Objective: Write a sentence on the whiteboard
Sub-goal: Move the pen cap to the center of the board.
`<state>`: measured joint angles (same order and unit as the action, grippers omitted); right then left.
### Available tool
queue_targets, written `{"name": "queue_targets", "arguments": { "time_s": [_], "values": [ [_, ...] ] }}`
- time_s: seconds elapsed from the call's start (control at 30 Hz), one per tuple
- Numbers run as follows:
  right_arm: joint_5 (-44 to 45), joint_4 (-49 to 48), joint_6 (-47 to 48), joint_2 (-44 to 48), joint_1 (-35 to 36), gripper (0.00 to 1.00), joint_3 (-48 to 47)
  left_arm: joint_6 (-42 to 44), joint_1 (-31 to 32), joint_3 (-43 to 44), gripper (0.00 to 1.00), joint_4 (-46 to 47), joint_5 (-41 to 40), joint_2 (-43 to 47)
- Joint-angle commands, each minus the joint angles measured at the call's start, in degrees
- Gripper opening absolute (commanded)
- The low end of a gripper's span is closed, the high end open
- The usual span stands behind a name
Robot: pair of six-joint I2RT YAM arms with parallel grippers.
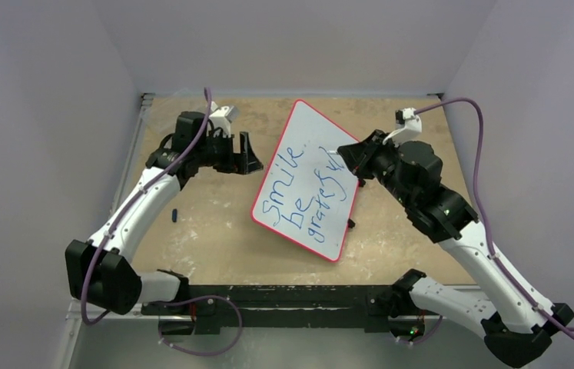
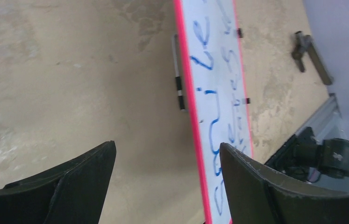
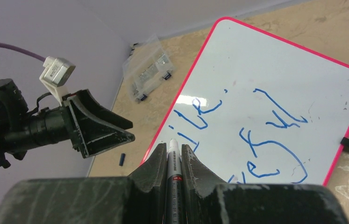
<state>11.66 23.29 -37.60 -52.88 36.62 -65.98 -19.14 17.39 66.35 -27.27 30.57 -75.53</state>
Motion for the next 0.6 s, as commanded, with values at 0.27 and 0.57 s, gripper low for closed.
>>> {"name": "queue_targets", "arguments": {
  "time_s": [0.27,0.57],
  "values": [
    [-1.8,-0.3,0.3,3.8,-0.2,0.00,2.6,-4.7,-6.0,-10.3,0.82,-15.6,-43.3,19.2],
    [-3.9,-1.2,1.6,5.0,-0.2,0.00,5.5,-12.9,-13.2,-18.5,0.87,-13.7,-46.2,17.3]
  ]
}}
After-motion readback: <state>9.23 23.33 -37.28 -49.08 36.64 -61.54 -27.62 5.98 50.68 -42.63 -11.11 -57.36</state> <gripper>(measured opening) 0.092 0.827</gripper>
